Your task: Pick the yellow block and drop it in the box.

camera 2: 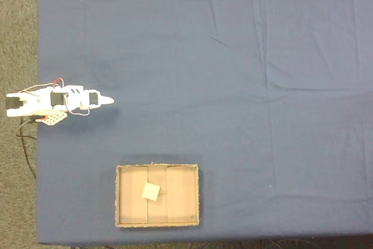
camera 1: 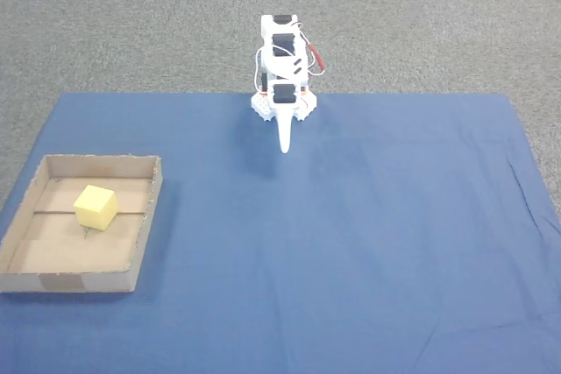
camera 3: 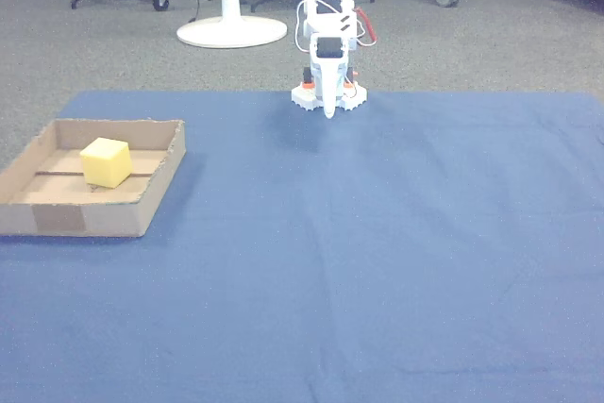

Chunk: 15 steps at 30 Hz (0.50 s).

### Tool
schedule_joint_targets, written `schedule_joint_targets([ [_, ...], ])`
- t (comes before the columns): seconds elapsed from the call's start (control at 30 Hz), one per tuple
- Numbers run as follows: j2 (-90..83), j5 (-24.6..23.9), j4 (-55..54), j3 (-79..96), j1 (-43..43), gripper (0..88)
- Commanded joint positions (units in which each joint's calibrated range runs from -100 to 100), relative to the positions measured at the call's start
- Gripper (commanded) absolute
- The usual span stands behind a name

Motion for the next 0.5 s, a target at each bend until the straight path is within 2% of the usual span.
schedule_joint_targets([
  [0.0, -0.28, 0.15, -0.61, 0.89, 0.09, 0.2],
  [0.47, -0.28, -0.10, -0.53, 0.89, 0.56, 0.2],
])
